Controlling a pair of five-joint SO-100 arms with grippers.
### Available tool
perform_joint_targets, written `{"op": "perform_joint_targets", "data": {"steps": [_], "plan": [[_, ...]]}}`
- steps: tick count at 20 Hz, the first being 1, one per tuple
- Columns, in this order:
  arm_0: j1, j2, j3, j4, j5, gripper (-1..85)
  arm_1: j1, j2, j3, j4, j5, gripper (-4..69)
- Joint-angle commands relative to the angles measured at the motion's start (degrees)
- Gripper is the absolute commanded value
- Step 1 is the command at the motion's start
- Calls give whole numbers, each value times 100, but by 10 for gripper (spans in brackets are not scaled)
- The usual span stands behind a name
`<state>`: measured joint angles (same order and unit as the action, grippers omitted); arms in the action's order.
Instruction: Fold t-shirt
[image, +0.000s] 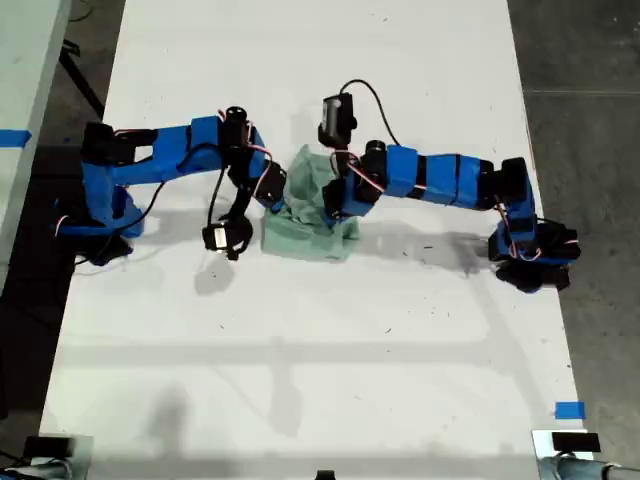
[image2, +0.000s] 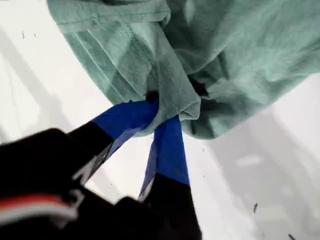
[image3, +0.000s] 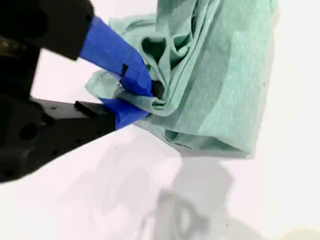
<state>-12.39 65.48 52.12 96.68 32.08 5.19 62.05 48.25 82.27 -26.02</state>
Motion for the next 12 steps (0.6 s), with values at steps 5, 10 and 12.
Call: {"op": "perform_joint_targets", "data": {"steps": [5, 10, 12], "plan": [[-1028, -141, -773, -527, 712, -1, 1028, 694, -149, 299, -694, -10], [-1521, -272, -809, -782, 958, 114, 1608, 650, -26, 281, -765, -11], [-1819, -79, -861, -791, 1072, 185, 1986, 659, -79, 413, -694, 277]]}}
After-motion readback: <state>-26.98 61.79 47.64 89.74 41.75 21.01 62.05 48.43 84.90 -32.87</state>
